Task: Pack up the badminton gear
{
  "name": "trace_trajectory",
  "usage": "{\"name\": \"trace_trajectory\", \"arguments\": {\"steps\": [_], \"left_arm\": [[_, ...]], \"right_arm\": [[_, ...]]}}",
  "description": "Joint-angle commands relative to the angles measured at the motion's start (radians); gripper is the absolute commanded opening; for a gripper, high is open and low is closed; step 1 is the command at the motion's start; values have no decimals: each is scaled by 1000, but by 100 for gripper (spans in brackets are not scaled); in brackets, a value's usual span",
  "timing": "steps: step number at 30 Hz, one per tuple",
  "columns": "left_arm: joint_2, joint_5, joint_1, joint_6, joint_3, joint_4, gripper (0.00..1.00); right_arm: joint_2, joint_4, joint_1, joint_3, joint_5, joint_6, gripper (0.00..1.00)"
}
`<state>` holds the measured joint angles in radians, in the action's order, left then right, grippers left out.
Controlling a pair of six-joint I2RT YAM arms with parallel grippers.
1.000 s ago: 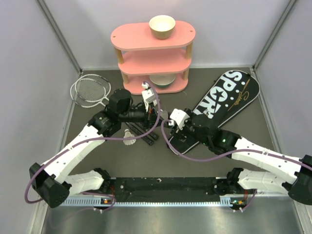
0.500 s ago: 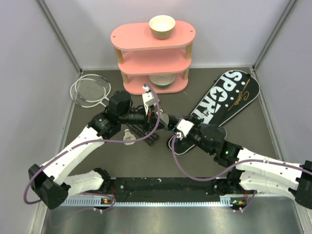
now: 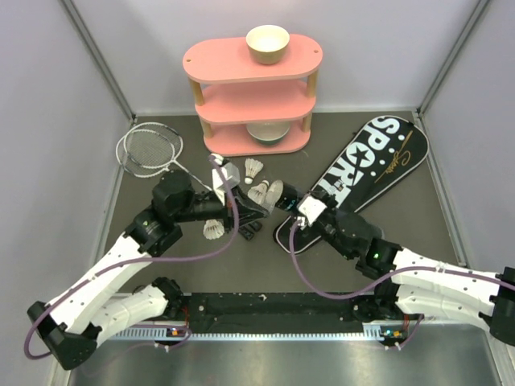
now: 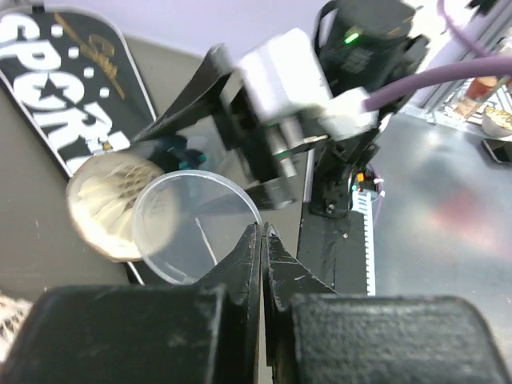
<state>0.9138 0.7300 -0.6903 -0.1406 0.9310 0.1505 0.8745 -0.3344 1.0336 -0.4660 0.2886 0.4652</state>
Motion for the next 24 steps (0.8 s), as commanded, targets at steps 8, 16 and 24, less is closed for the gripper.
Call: {"name": "trace_trajectory", "arguments": {"steps": [8, 16, 24], "left_arm": [[-36, -14, 11, -17, 6, -92, 0], [53, -383, 55, -130, 81, 110, 0], [-82, -484, 245, -447, -159, 142, 0]], "right_arm": [[-97, 87, -20, 55, 176, -95, 4], [-109, 127, -21, 7, 247, -99, 6], [-135, 255, -21, -84, 150, -149, 7]]}}
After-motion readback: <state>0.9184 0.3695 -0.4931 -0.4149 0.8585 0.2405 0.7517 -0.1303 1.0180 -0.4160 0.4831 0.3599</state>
